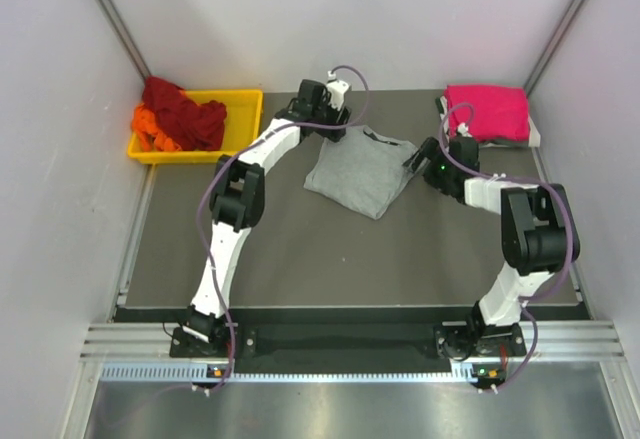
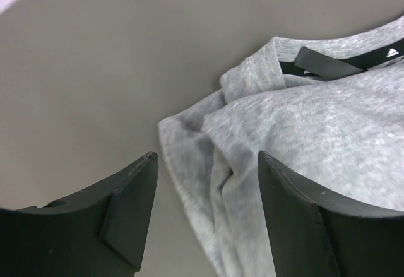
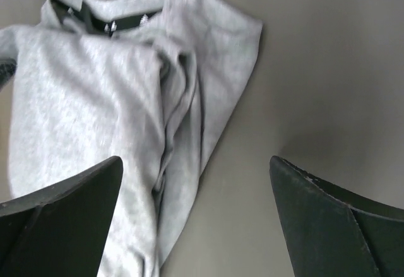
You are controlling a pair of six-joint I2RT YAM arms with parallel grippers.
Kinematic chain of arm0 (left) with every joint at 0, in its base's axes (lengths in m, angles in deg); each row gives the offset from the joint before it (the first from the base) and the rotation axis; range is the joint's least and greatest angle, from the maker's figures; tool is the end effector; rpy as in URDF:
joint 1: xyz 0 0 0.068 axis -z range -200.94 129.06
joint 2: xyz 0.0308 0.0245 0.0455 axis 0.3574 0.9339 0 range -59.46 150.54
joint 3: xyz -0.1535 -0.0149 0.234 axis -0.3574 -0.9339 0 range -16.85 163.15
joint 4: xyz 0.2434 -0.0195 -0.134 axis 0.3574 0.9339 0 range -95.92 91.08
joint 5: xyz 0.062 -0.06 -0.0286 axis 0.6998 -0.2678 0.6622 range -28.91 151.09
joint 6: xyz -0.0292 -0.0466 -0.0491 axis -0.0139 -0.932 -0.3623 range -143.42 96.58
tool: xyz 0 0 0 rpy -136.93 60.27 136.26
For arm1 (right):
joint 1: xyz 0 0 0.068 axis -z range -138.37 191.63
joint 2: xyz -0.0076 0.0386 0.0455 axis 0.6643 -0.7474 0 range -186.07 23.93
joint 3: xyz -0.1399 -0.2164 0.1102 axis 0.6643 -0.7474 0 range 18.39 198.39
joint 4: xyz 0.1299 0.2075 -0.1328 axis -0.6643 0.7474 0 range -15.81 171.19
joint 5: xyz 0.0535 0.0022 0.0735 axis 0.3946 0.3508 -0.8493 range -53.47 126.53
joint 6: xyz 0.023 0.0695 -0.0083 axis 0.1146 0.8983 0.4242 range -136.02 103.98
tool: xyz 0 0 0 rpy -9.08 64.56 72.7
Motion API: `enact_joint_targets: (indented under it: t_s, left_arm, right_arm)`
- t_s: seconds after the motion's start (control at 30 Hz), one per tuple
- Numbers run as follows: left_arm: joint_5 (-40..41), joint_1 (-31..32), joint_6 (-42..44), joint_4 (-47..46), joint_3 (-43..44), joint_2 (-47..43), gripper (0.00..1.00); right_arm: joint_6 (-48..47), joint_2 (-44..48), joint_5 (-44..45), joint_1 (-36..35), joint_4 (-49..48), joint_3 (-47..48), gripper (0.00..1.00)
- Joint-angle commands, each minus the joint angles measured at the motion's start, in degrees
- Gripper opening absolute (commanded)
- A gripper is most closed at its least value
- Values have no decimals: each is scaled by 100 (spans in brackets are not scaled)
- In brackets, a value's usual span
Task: Fold and stack the t-shirts
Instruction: Fold the tshirt, then neatly place the folded tshirt to the corner
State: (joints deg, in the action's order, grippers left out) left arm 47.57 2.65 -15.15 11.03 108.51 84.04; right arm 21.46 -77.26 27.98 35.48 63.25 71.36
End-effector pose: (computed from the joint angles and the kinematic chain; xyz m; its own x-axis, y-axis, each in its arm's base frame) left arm 0.5594 -0.2600 0.1732 -0.4402 0.3448 -0.8291 0.6343 0.7729 -0.0153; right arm 0.3968 0.0520 0.1421 -0.6140 0.5390 -0.5766 0.1889 0.8097 0.5557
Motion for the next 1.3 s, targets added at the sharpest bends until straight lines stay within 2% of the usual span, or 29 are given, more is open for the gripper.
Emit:
enact_joint_targets:
  t_s: [0.0, 0.2, 0.27, 0.47, 0.5, 0.53, 0.57, 0.6, 0.67, 0.7, 0.77, 0.8, 0.87, 1.0, 1.13, 1.27]
  left_arm:
    - [279, -30, 253, 247, 121, -849, 69]
    - [-19, -57, 508, 326, -976, -1675, 69]
    - [-98, -57, 622, 370, -1310, -2000, 69]
    - [-168, -144, 763, 590, -1769, -2643, 69]
    - [-203, -162, 781, 625, -1796, -2765, 69]
    - [-247, -197, 781, 643, -1831, -2818, 69]
    - [-248, -215, 816, 669, -1918, -2871, 69]
    - [-256, -250, 842, 713, -1954, -2959, 69]
    - [-274, -267, 878, 740, -2094, -3090, 69]
    - [-300, -311, 886, 722, -2156, -3144, 69]
    - [-405, -364, 887, 687, -2366, -3240, 69]
    - [-423, -408, 895, 669, -2437, -3337, 69]
    - [-459, -452, 904, 617, -2638, -3460, 69]
    - [-485, -610, 957, 564, -2964, -3662, 68]
    - [-503, -795, 1018, 546, -3412, -3908, 68]
    - [-459, -962, 1089, 546, -3711, -4198, 68]
  right_arm:
    - [497, 205, -304, -35, -698, -287, 100]
    - [822, -287, -752, -149, -1050, -331, 100]
    - [893, -279, -648, -176, -1165, -393, 100]
    - [936, -515, -918, -167, -1095, -112, 98]
    - [1007, -577, -981, -167, -1129, -68, 94]
    - [1086, -699, -1103, -150, -1347, -33, 62]
    - [1261, -753, -1139, -149, -1436, -32, 53]
    - [1323, -814, -1148, -149, -1516, -15, 47]
    - [1403, -859, -1069, -141, -1490, 29, 43]
    - [1420, -885, -1043, -149, -1499, 47, 34]
    - [1447, -920, -1051, -123, -1543, 90, 23]
    - [1447, -990, -1095, -123, -1578, 195, 13]
    - [1456, -1078, -1323, -114, -1639, 319, 0]
    - [1412, -1219, -1649, -44, -1859, 635, 0]
    - [887, -1280, -1894, 149, -1597, 1039, 0]
    - [-300, -1474, -1729, 185, -34, 2136, 0]
